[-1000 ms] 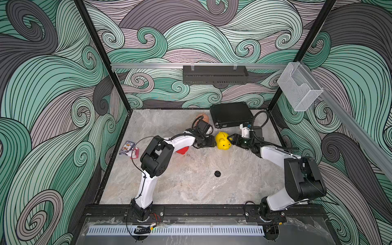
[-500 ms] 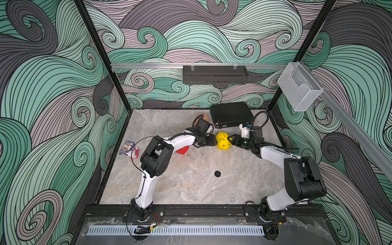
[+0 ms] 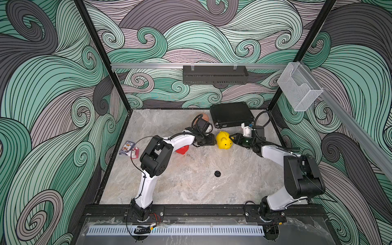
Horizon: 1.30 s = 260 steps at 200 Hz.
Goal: Close piggy banks
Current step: Turn over the piggy bank at the center of the board.
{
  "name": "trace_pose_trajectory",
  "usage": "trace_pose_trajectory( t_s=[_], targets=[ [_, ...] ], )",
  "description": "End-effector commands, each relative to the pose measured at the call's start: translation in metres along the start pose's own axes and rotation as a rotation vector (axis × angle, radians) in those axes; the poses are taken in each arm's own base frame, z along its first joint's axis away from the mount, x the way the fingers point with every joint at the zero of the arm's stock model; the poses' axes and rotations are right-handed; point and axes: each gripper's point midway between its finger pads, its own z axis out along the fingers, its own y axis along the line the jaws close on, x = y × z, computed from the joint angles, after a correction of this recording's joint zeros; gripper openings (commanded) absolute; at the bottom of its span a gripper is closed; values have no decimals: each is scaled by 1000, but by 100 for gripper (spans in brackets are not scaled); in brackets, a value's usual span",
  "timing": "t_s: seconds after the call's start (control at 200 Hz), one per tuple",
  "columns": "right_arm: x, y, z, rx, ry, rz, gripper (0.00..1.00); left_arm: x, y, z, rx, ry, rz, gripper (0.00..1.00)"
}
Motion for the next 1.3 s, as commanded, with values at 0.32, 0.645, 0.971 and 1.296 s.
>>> trace_pose_trajectory(
  t_s=[0.32,0.645,0.971,1.296],
  targets=[
    [12,-41,8,75,63,108,40,-4,3,-9,3,-1,0,56],
    [13,-58,16,88,88,175,43,-4,8,-4,-3,5,-14,56],
    [13,-56,19,60,90,189,43,-2,9,3,5,24,-22,56],
    [12,-53,18,57,94,194,42,1,12,7,5,36,-26,56]
  ],
)
